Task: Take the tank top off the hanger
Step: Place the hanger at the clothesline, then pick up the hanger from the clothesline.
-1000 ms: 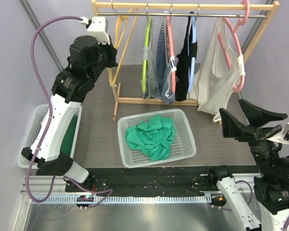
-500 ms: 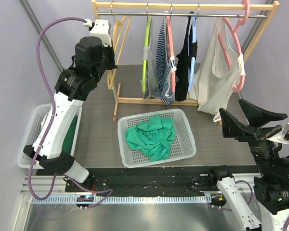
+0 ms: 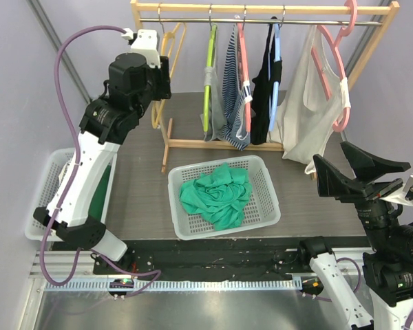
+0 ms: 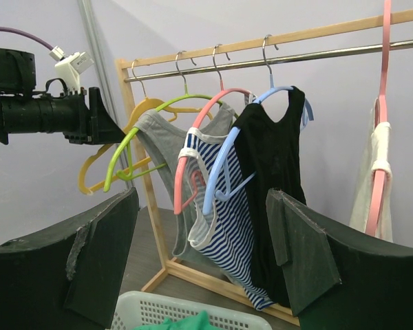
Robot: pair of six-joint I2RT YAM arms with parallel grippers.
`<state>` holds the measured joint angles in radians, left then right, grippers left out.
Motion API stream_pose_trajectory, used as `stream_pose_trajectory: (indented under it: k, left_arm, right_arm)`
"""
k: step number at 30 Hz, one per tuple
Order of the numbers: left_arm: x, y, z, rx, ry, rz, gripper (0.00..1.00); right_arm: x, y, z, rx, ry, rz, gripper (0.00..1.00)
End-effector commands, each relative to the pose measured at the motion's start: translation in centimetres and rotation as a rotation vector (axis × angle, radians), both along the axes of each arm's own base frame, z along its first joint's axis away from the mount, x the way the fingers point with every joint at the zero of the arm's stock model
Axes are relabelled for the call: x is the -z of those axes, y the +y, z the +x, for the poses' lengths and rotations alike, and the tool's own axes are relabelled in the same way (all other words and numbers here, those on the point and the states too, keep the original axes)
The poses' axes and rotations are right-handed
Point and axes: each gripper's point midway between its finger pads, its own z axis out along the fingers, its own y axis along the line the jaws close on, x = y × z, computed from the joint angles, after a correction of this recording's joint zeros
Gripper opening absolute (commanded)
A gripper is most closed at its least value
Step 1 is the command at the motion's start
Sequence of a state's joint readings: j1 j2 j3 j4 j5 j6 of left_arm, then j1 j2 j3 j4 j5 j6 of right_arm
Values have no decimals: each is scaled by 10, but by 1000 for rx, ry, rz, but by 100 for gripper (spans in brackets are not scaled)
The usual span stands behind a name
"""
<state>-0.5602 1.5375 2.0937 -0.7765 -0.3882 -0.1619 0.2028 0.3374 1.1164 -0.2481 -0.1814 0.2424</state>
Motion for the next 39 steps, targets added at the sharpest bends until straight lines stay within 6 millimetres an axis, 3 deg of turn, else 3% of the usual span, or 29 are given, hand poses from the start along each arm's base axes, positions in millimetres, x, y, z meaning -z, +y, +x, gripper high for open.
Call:
stream_pose_trajectory:
  k: [1, 3, 7, 13, 14, 17, 18, 21, 24, 26, 27, 28, 29, 32, 39]
  left_arm:
    - [-34, 3, -20, 41, -68, -80, 59]
    - [-41, 0, -31, 97, -82, -86, 67]
    - [-62, 4, -44, 93, -194, -26, 75]
    - [-117, 8, -64, 102, -353, 0, 75]
    - [-131, 6, -72, 122, -386, -15, 75]
    - [-141, -15, -82, 204, -421, 8, 72]
    - [-141, -36, -92, 271, -427, 11, 72]
    - [-128, -79, -98, 377, -412, 51, 73]
    - [-116, -110, -89, 408, -386, 53, 74]
    - [-122, -114, -81, 375, -390, 10, 74]
    - [-112, -122, -66, 331, -366, 23, 74]
    - [-125, -118, -66, 307, -389, -1, 74]
    - [-120, -123, -54, 268, -384, 7, 74]
    - [-130, -124, -47, 225, -407, -41, 75]
    - [-116, -128, -34, 167, -378, -51, 74]
  right_arm:
    - [-9, 0, -3, -2, -23, 7, 83]
    - [-8, 0, -2, -1, -22, 5, 83]
    - [-11, 0, 0, -3, -25, 9, 83]
    - [-10, 4, 13, -6, 3, -1, 83]
    - [-9, 4, 14, -6, 7, 0, 83]
    - [-5, 4, 20, -2, 20, 14, 83]
    - [-3, 3, 22, 2, 26, 15, 83]
    - [2, 3, 26, 4, 41, 24, 83]
    - [5, 3, 24, 4, 42, 24, 83]
    - [7, 2, 22, 8, 45, 22, 83]
    - [8, 2, 20, 3, 46, 24, 83]
    - [9, 2, 19, 3, 47, 24, 83]
    - [10, 1, 16, 5, 43, 22, 83]
    - [14, -1, 13, 11, 50, 15, 83]
    - [17, -1, 9, 14, 57, -4, 83]
